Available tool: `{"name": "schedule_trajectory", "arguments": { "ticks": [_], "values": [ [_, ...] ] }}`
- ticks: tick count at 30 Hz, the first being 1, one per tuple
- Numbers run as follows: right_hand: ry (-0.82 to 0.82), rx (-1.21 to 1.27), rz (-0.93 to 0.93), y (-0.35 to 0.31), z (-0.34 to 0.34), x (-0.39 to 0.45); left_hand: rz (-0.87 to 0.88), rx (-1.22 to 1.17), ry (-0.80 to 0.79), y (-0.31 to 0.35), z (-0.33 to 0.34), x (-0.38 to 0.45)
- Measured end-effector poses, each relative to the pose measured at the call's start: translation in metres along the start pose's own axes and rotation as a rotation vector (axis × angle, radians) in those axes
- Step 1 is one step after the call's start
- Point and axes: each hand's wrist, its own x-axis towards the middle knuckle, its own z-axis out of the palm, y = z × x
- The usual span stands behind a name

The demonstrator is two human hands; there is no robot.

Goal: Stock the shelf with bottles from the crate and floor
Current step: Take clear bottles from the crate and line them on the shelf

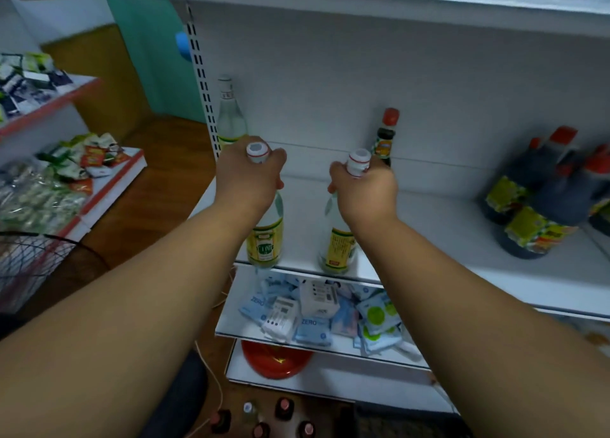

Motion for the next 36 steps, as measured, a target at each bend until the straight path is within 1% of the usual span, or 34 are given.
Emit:
{"name": "schedule_trajectory", "arguments": {
  "ticks": [3,6,8,10,15,20,30,33,36],
  "values": [
    [0.007,-0.049,-0.035,0.003,0.014,0.013,0.02,0.002,-0.002,-0.007,0.002,0.011],
    [-0.038,-0.077,0.017,0.002,0.026,0.026,0.055,0.032,-0.032,-0.012,0.005,0.022],
    [-0.017,-0.095,0.03,0.001,0.031,0.032,0.069,0.035,-0.052,-0.015,0.006,0.03],
    [-0.003,-0.108,-0.007,0.001,0.037,0.036,0.072,0.033,-0.06,-0.017,0.009,0.036],
    [0.014,-0.034,-0.076,0.006,0.057,0.039,0.037,0.06,-0.091,-0.022,0.017,0.053],
    [-0.035,-0.08,-0.067,0.002,0.071,0.048,-0.02,0.036,-0.095,-0.028,0.024,0.081],
    [-0.068,-0.132,-0.103,0.005,0.08,0.063,-0.043,0.045,-0.113,-0.037,0.033,0.109],
    [-0.094,-0.098,-0.112,0.004,0.08,0.064,-0.044,0.068,-0.121,-0.036,0.034,0.113],
    [-0.108,-0.032,-0.127,0.016,0.075,0.051,-0.008,0.137,-0.087,-0.046,0.029,0.102]
  ]
}}
